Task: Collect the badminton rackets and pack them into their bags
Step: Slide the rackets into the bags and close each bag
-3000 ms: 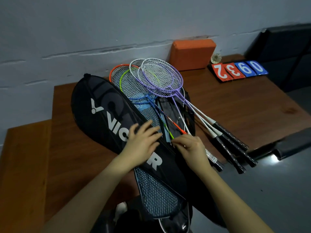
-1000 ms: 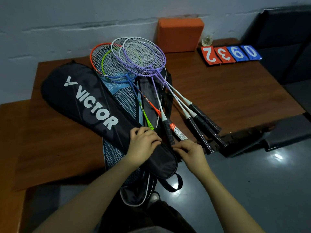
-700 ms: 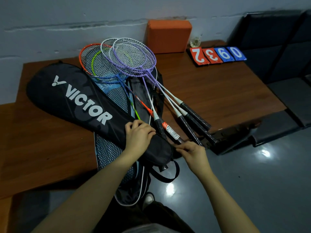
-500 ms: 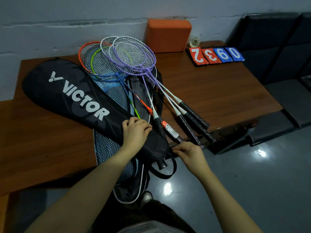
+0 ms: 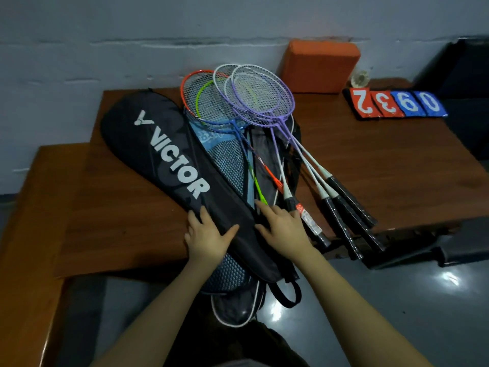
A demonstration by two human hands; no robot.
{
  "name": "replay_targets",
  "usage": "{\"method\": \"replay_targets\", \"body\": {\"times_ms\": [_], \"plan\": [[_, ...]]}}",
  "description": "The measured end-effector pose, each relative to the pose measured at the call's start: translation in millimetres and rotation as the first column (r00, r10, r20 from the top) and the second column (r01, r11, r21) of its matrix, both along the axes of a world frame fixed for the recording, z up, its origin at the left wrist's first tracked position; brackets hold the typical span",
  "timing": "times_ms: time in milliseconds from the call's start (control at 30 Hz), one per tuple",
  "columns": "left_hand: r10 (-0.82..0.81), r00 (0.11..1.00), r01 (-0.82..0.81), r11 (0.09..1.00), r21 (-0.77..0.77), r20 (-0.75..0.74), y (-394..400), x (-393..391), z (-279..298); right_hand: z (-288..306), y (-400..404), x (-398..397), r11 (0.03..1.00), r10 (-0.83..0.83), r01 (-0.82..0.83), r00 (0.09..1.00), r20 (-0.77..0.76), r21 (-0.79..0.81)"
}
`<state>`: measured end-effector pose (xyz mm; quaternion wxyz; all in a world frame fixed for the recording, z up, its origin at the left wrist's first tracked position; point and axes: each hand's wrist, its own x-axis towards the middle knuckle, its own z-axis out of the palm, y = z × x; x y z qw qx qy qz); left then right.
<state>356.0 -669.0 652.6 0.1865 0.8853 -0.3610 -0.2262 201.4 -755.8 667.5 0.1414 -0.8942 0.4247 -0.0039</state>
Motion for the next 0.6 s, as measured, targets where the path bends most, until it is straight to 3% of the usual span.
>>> {"method": "replay_targets", "body": {"times_ms": [133, 267, 333, 467, 600], "plan": [[0.033, 0.992, -0.051, 0.988, -0.145, -0.126, 9.4, 9.4, -3.9, -4.4, 0.6, 24.5, 1.000, 0.032, -0.032, 0.999, -0.022, 0.000], [0.139, 0.957, -0.213, 0.931, -0.295, -0.253, 28.0, 12.9, -7.2, -2.2, 11.2, 33.0, 0.984, 0.015, -0.034, 0.994, 0.110, 0.175], [0.180, 0.924, -0.302, 0.884, -0.356, -0.337, 35.7, 14.3, -9.6, -3.5, 18.9, 37.2, 0.980, 0.037, -0.057, 0.993, 0.108, 0.188], [0.191, 0.912, -0.355, 0.811, -0.466, -0.363, 40.5, 11.3, -2.6, -7.9, 28.2, 44.2, 0.990, 0.087, -0.099, 0.990, 0.115, 0.101], [0.181, 0.936, -0.318, 0.800, -0.508, -0.302, 41.7, 15.3, 13.5, -8.8, 25.3, 58.6, 0.935, -0.064, -0.069, 0.932, 0.356, 0.349]]}}
